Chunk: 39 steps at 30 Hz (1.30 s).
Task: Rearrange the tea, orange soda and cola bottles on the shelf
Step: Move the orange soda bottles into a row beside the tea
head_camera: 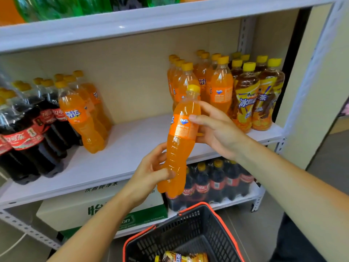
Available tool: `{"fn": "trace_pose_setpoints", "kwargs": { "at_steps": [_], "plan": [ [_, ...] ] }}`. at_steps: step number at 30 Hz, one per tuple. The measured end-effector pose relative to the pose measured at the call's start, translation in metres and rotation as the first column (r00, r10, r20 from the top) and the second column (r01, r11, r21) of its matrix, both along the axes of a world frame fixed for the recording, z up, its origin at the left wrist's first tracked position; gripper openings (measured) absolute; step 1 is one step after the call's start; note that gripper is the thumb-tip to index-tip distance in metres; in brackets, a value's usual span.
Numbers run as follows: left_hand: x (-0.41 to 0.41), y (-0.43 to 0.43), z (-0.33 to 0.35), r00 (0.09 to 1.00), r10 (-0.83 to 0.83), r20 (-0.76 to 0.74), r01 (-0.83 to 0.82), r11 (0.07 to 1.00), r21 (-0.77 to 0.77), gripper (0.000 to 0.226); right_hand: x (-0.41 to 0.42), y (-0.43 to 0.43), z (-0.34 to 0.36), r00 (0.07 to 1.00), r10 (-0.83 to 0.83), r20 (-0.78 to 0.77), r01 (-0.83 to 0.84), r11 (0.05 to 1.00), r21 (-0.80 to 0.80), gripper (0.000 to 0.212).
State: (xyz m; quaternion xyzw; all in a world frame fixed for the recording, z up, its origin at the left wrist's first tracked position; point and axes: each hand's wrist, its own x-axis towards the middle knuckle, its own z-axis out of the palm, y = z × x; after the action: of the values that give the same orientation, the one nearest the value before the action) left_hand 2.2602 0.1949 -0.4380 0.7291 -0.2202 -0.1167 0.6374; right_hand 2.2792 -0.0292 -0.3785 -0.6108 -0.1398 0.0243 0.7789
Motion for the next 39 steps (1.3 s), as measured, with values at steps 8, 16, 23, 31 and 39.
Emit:
{"fn": "trace_pose_setpoints", "kwargs": {
  "at_steps": [8,16,23,31,39],
  "plan": [
    [-0.003,-0.015,0.002,0.962,0.223,0.156,-0.232,0.972,0.043,0.072,-0.003,0.008,-0.005,0.991,-0.133,0.014,0.133,0.99,-0.052,0.065],
    [-0.002,-0.014,-0.002,0.995,0.098,0.002,-0.098,0.991,-0.086,0.063,-0.003,-0.001,-0.002,0.998,0.059,0.025,-0.057,0.997,-0.049,0.052],
    [-0.005,-0.023,-0.006,0.989,0.139,0.052,-0.141,0.99,0.021,0.068,-0.004,0.004,-0.013,0.993,-0.102,0.058,0.106,0.992,-0.073,0.068],
    [-0.01,-0.023,-0.003,0.963,0.261,0.069,-0.258,0.965,-0.051,0.069,-0.008,0.014,-0.013,0.989,-0.136,0.064,0.143,0.98,-0.139,0.063],
    [-0.009,-0.011,0.001,0.987,0.158,-0.013,-0.158,0.983,-0.094,0.057,-0.004,0.008,-0.01,0.998,0.013,0.06,-0.011,0.999,-0.033,0.056]
  ]
}}
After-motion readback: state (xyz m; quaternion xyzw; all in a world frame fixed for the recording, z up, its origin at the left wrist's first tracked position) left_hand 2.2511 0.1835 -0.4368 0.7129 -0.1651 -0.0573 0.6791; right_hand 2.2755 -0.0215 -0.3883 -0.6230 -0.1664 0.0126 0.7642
